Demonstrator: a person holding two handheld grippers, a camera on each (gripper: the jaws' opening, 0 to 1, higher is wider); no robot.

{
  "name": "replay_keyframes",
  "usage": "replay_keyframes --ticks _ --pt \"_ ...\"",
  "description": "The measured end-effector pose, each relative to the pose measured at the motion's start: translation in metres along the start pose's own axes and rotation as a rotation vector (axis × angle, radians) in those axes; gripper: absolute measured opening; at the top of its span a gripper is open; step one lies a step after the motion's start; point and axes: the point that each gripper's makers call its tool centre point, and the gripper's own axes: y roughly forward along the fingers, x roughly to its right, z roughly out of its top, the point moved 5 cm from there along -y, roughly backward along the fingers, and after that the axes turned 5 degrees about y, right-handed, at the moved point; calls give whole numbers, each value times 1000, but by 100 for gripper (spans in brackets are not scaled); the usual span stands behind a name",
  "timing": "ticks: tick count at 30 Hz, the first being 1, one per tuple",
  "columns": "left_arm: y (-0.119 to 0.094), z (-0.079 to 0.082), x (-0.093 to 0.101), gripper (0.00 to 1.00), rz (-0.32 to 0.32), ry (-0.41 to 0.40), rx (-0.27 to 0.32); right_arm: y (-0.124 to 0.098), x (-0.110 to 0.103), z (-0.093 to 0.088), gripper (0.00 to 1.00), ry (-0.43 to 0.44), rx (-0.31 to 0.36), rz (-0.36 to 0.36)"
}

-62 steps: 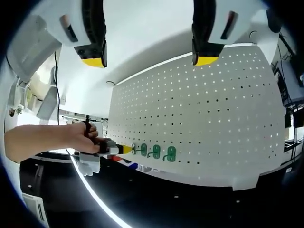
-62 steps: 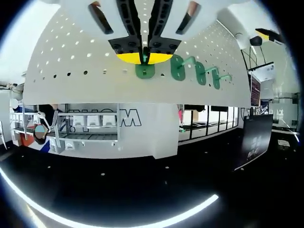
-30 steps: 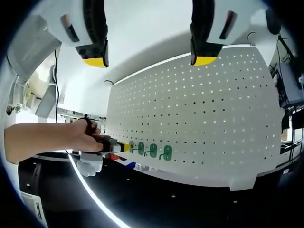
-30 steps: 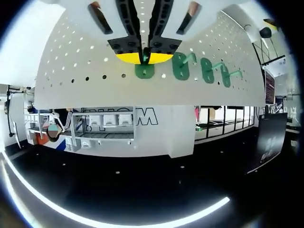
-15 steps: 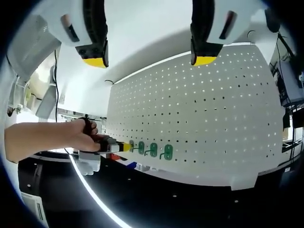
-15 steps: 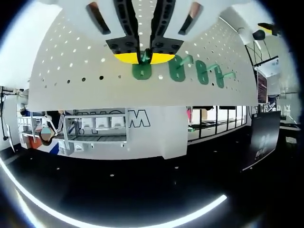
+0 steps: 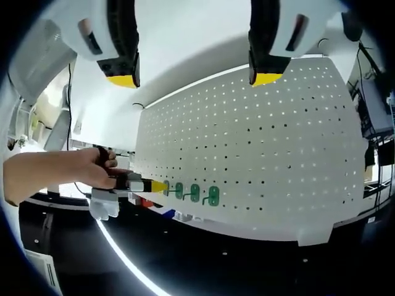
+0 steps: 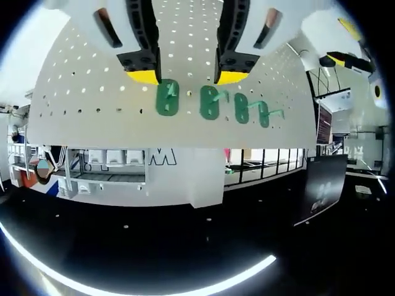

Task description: Insert the hook assembly into the mounting plate slot until the hook locks in place.

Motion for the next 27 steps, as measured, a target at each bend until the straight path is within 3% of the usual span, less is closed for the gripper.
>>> replay_keyframes --ticks 9,27 --pt "0 0 -2 74 4 -1 1 -8 -3 2 52 39 16 23" --pt "0 5 -4 74 7 5 9 -25 -8 -9 52 17 -2 81"
